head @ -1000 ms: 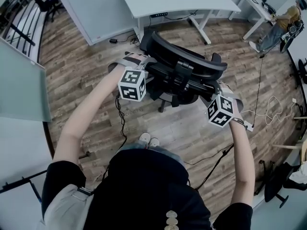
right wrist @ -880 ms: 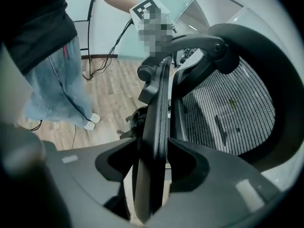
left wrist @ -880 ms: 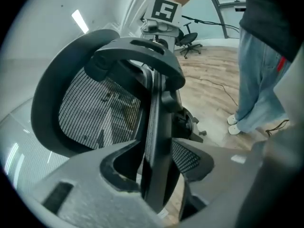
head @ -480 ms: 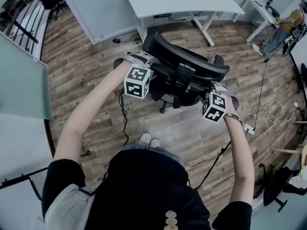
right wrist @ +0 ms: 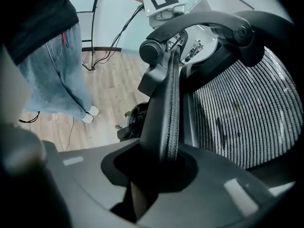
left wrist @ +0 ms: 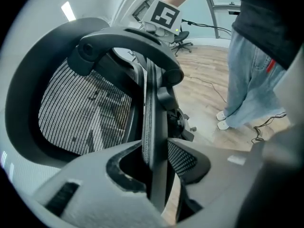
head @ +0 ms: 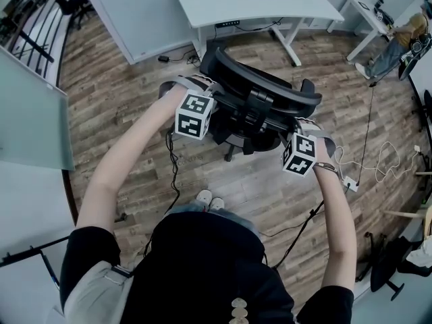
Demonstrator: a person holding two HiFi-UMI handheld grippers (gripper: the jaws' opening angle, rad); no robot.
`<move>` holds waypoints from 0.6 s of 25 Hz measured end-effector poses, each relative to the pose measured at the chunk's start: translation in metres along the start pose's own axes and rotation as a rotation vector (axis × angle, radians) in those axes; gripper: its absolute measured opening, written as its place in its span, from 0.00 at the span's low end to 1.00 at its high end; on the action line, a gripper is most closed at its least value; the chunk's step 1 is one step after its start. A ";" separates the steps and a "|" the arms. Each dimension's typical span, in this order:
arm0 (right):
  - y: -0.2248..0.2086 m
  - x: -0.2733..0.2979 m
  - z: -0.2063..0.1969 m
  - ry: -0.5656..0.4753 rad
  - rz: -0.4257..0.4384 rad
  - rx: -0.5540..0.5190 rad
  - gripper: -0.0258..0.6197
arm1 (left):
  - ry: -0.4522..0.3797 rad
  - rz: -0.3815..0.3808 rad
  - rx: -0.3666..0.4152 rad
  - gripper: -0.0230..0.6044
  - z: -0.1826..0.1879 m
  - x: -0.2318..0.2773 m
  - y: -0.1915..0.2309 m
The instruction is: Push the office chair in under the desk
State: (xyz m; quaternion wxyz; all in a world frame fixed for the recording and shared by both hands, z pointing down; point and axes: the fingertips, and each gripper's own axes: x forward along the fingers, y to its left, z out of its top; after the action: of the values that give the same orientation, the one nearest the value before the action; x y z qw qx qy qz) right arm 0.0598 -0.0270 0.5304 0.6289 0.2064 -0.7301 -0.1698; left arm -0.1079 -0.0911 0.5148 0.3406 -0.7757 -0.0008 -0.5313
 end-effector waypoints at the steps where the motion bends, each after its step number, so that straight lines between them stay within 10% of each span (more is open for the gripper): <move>1: 0.000 0.001 -0.001 0.001 -0.004 -0.001 0.18 | -0.001 -0.001 -0.001 0.27 0.000 0.001 0.000; 15: -0.033 0.018 -0.033 0.001 -0.006 -0.019 0.17 | 0.036 -0.034 -0.056 0.27 0.008 0.030 0.037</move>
State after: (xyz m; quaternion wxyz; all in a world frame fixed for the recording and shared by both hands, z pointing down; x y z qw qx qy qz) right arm 0.0929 -0.0638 0.5343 0.6307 0.2027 -0.7275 -0.1784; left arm -0.0753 -0.1257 0.5183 0.3096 -0.7752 0.0071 -0.5506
